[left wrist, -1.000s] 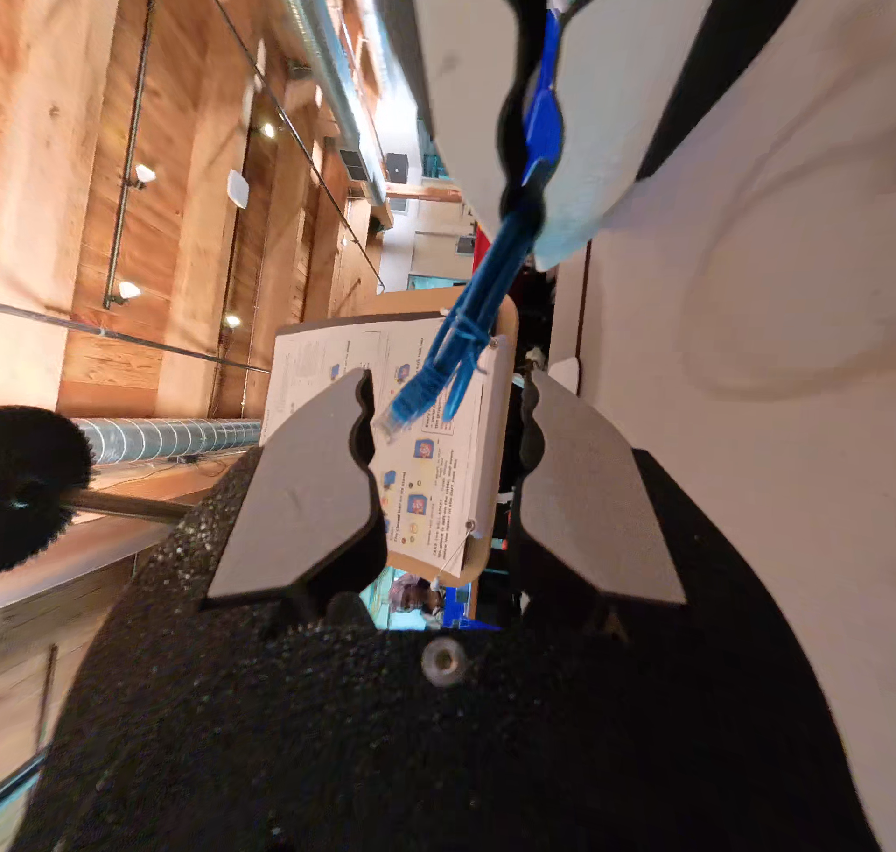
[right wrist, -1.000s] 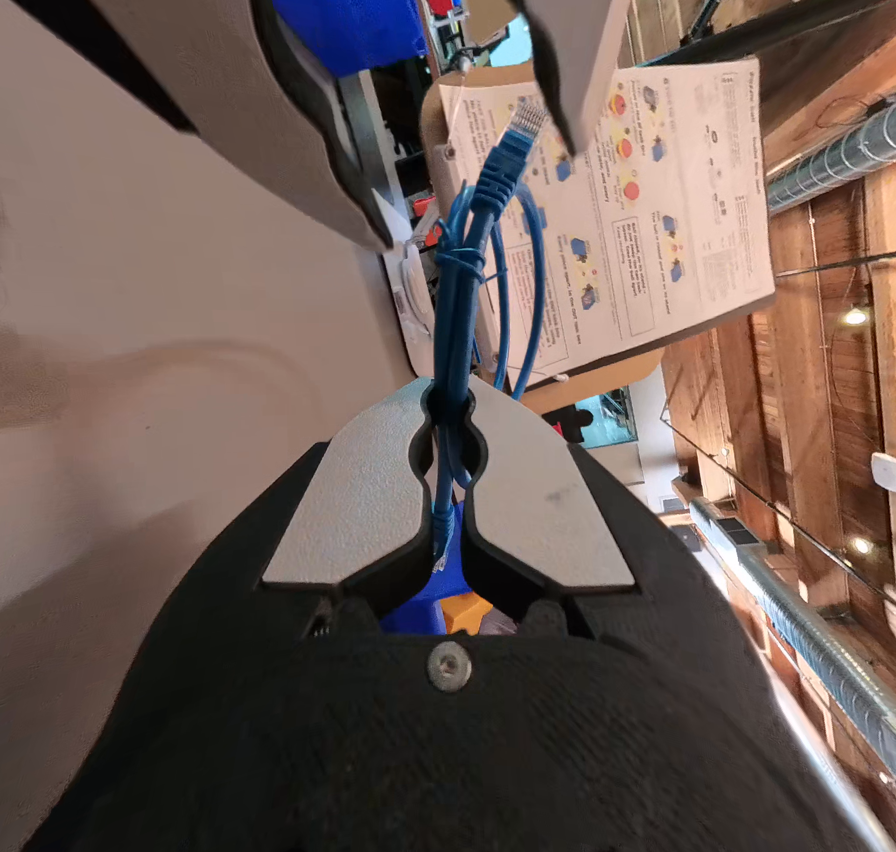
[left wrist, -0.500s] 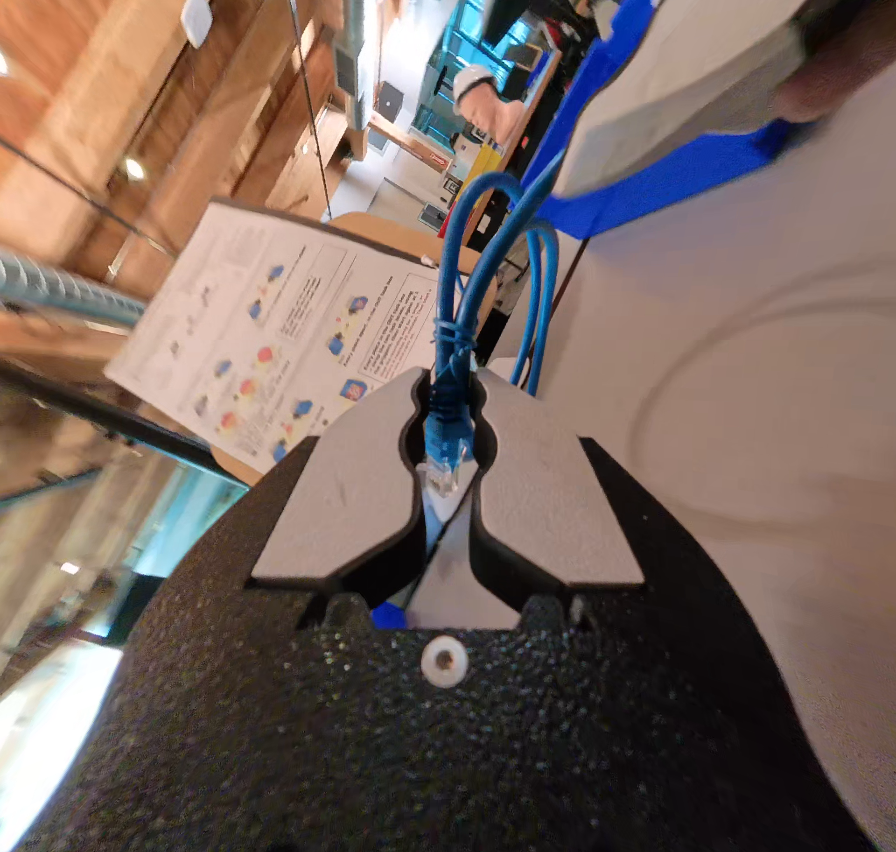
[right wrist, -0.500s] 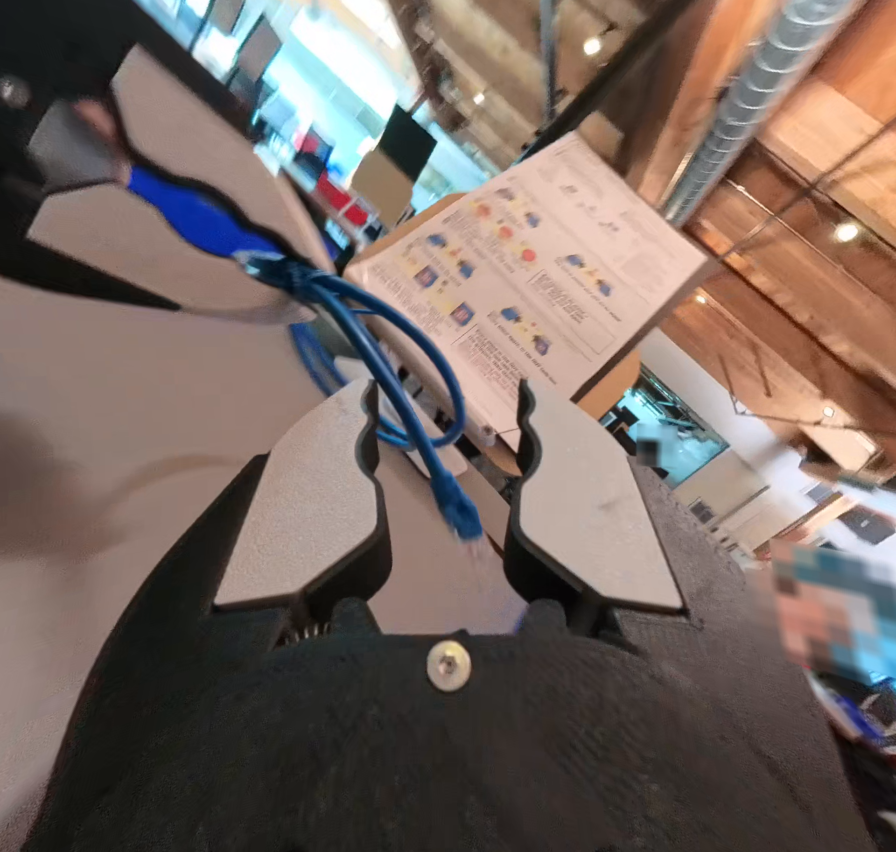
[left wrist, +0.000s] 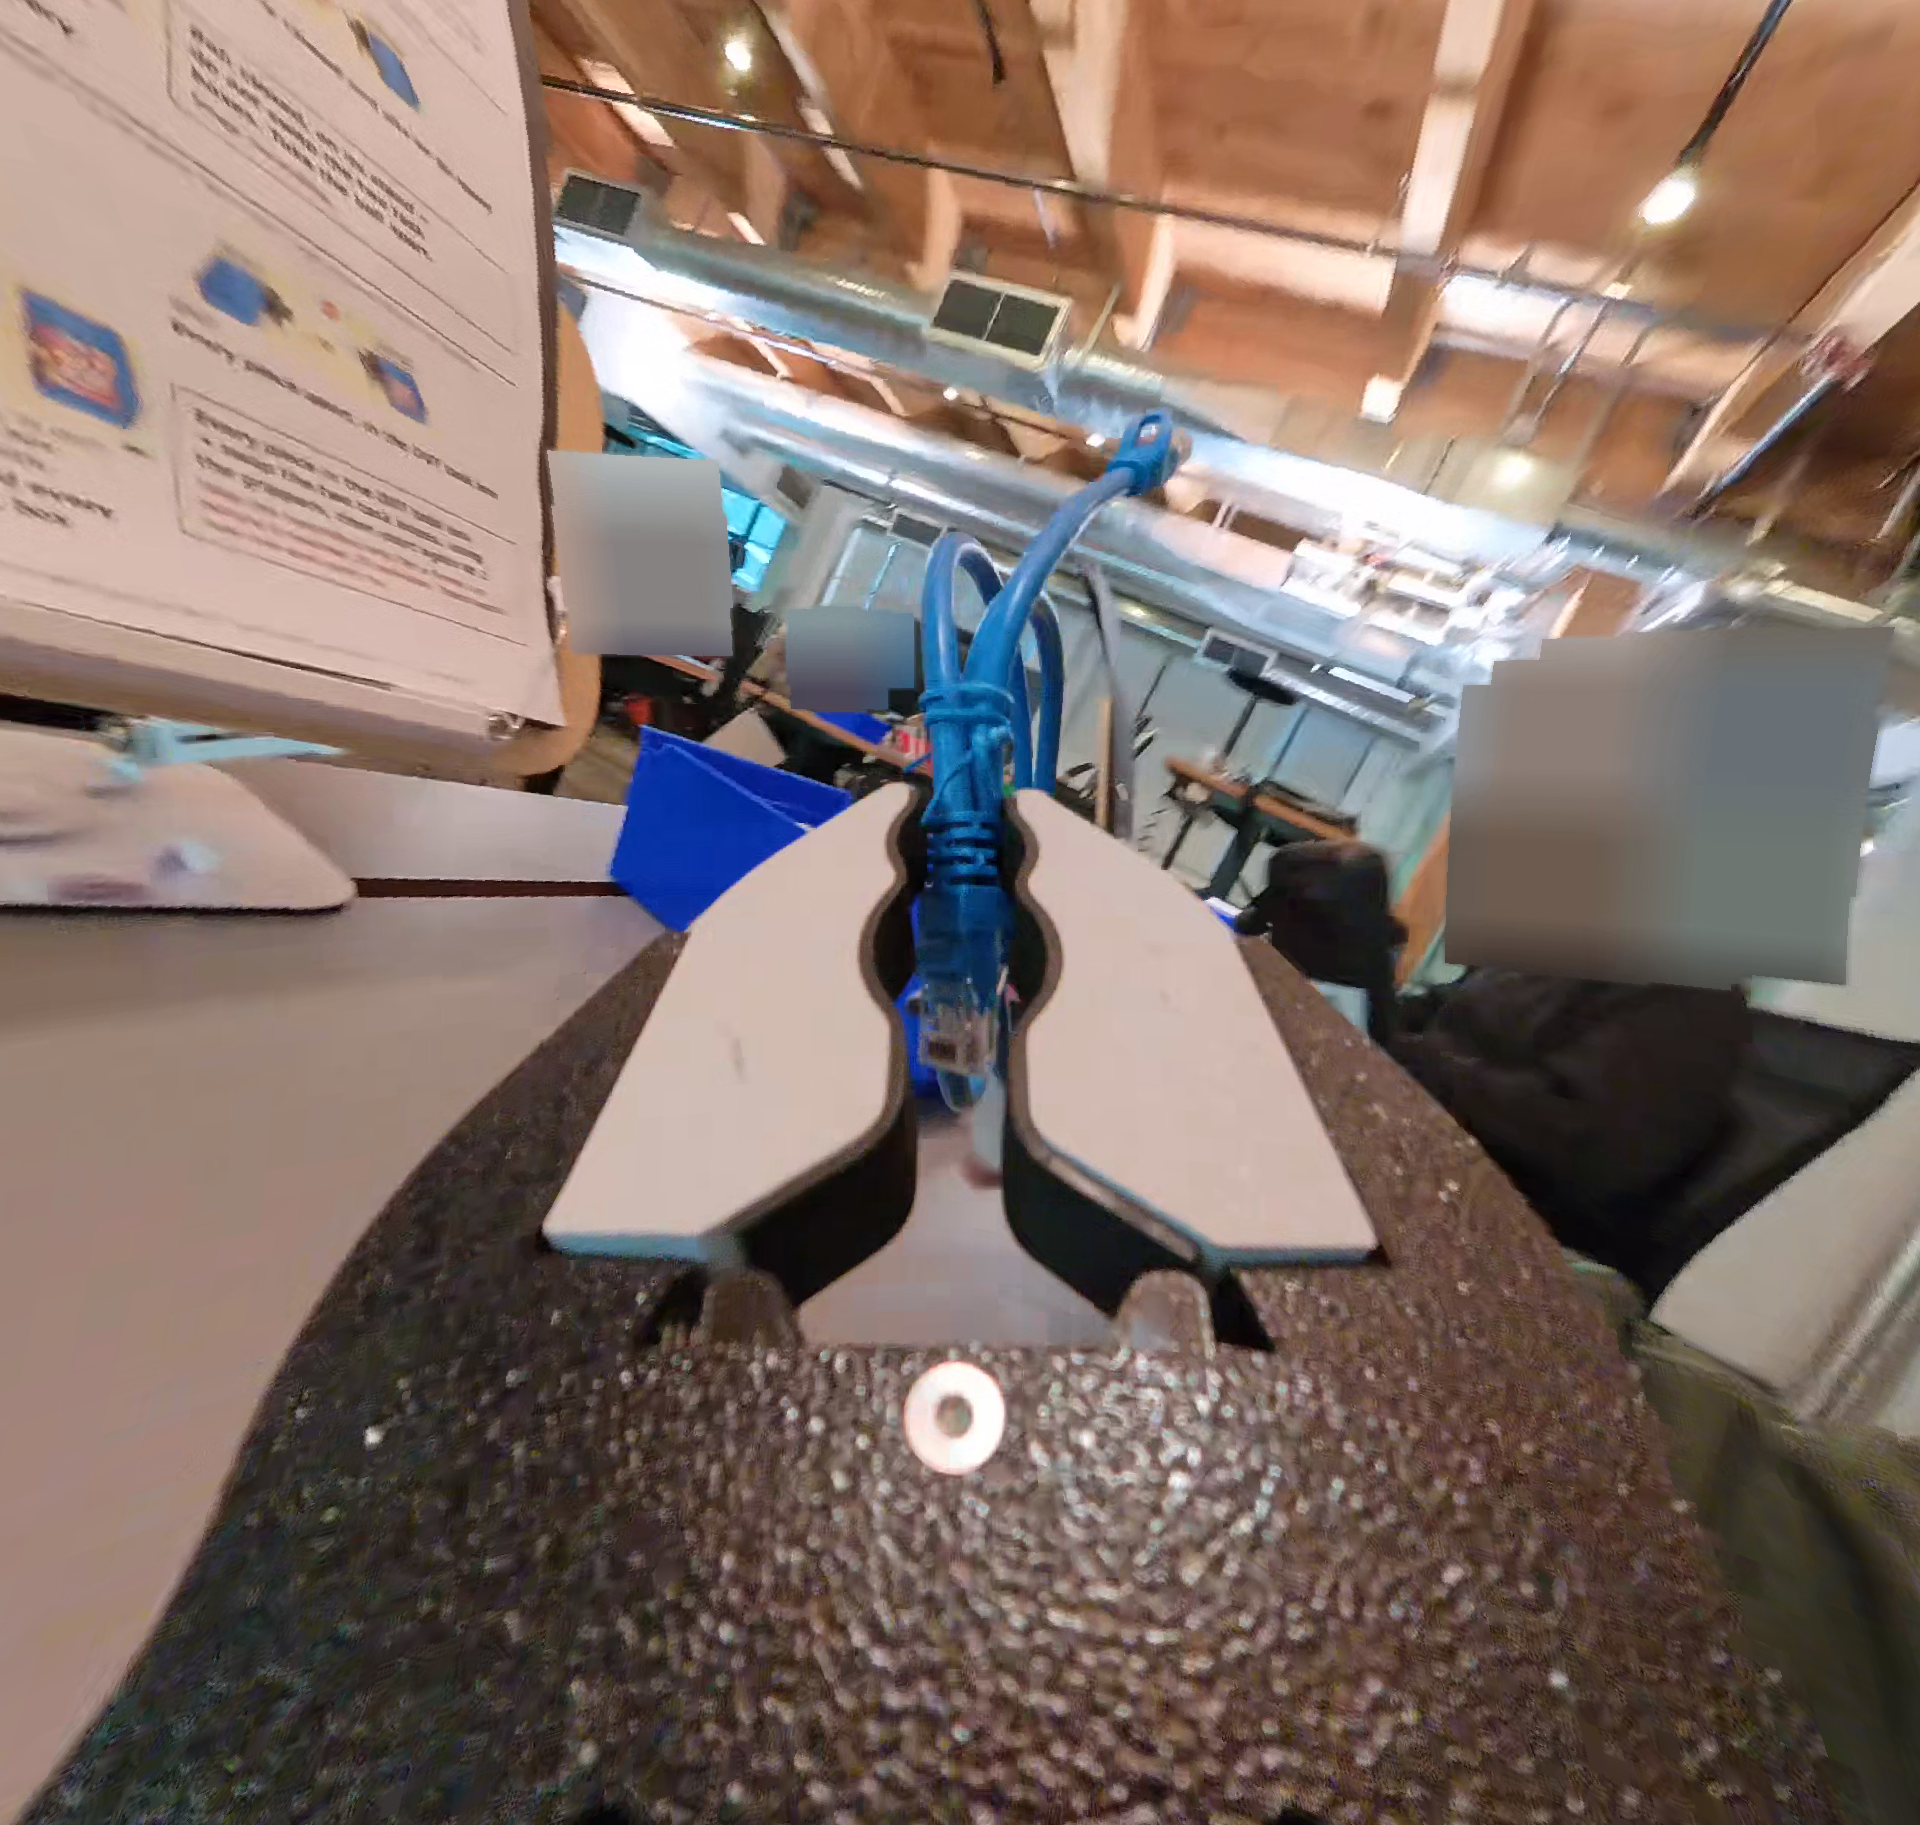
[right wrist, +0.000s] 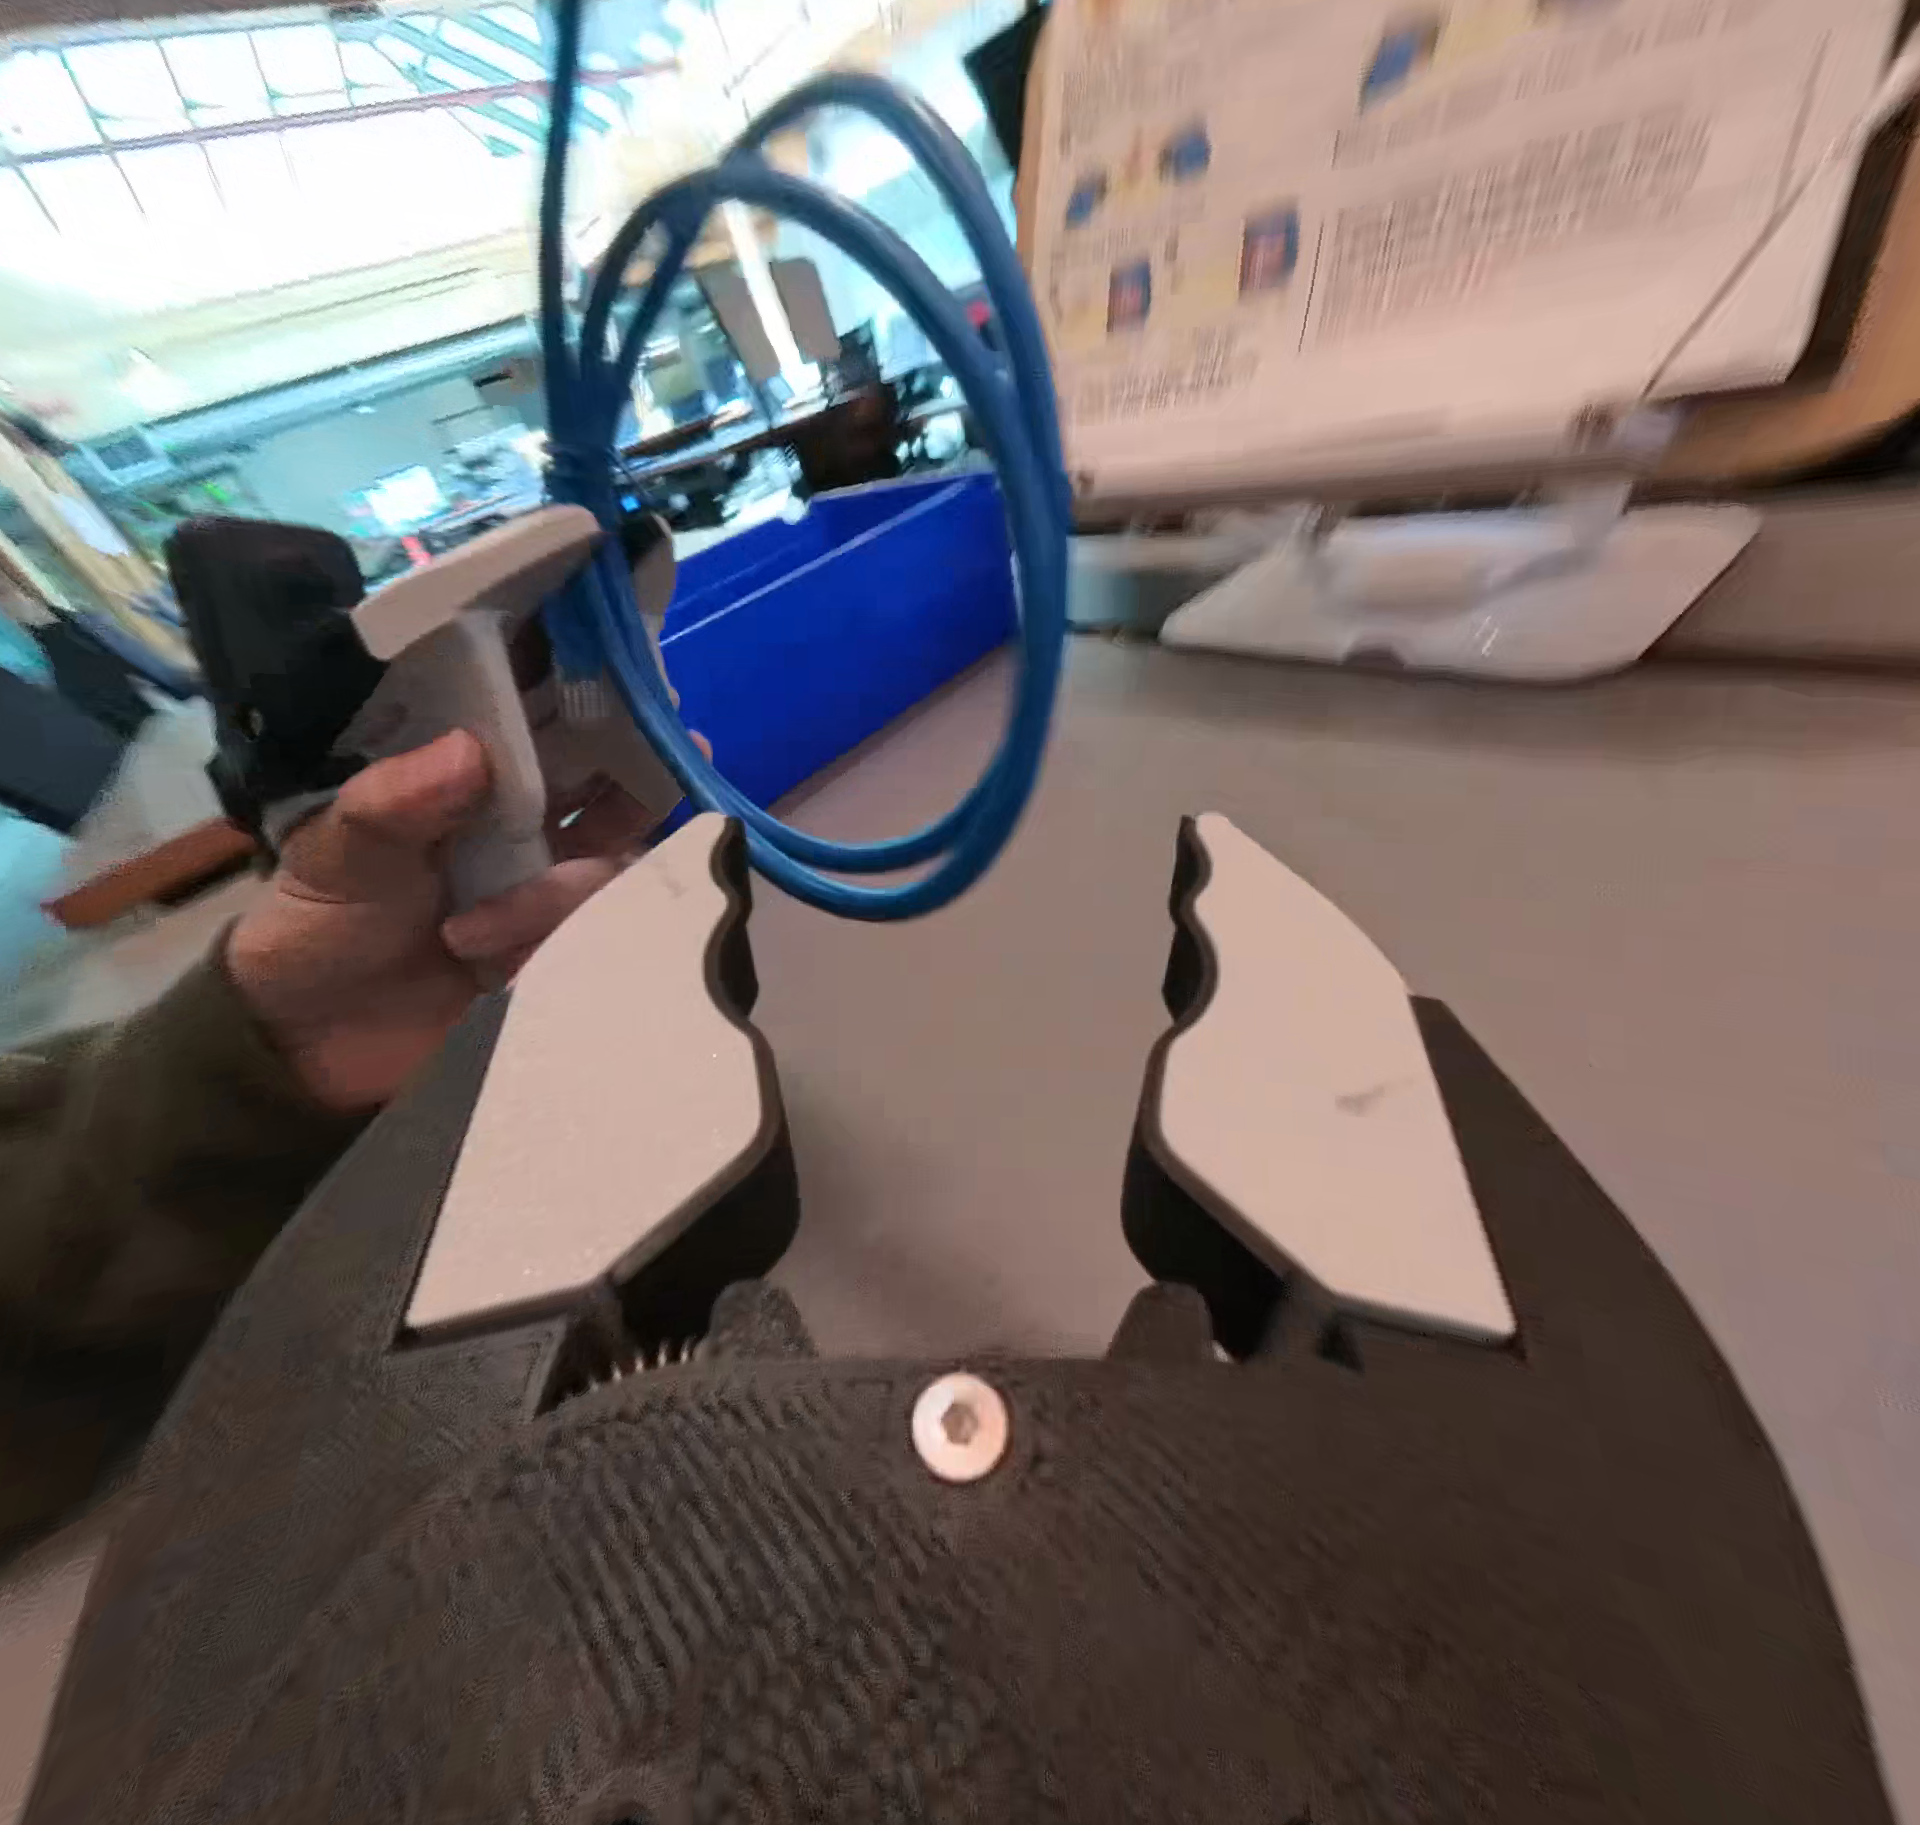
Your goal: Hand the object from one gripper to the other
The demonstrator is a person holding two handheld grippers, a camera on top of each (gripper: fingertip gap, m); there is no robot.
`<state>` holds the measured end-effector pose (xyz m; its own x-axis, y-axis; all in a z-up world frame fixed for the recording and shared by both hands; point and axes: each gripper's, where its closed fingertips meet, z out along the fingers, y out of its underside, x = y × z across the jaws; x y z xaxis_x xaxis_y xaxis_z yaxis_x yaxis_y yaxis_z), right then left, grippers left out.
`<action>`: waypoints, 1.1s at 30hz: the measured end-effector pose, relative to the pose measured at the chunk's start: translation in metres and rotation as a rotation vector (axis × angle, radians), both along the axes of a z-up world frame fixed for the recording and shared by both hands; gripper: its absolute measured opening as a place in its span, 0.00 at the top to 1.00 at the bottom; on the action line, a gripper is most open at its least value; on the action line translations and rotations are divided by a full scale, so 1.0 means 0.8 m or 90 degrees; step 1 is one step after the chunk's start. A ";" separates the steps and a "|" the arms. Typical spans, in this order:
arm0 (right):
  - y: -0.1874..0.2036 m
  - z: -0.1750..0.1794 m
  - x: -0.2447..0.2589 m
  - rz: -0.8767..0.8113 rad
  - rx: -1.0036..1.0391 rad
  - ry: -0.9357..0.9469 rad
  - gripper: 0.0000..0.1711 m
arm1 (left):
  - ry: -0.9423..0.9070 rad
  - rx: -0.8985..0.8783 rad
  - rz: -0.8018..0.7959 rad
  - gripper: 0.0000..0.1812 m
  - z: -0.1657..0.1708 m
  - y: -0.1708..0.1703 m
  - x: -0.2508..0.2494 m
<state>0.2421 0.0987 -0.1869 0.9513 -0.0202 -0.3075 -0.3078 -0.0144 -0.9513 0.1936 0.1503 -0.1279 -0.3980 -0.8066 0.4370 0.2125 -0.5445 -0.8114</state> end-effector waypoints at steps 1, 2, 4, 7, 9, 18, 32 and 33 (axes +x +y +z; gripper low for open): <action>0.002 -0.008 -0.003 0.025 -0.013 0.051 0.54 | -0.008 -0.011 -0.010 0.93 0.002 -0.001 -0.001; 0.003 -0.009 -0.007 0.055 -0.004 0.096 0.54 | -0.017 -0.015 -0.023 0.93 0.004 -0.003 -0.003; 0.000 0.004 -0.014 0.102 0.053 0.169 0.64 | -0.031 -0.020 -0.043 0.93 0.008 -0.008 -0.005; -0.008 0.025 -0.023 0.167 0.129 0.226 0.91 | -0.030 -0.016 -0.058 0.93 0.006 -0.015 -0.005; -0.010 0.027 -0.021 0.166 0.133 0.231 0.97 | -0.030 -0.010 -0.070 0.93 0.005 -0.018 -0.005; -0.024 0.021 -0.009 0.169 0.013 0.010 0.97 | 0.137 0.277 -0.099 0.80 -0.042 -0.019 -0.009; -0.026 0.006 0.004 0.121 -0.052 -0.108 0.97 | 0.222 0.416 -0.084 0.94 -0.071 -0.016 -0.010; -0.026 0.012 0.003 0.116 -0.028 -0.102 0.95 | 0.211 0.380 -0.079 0.94 -0.066 -0.014 -0.007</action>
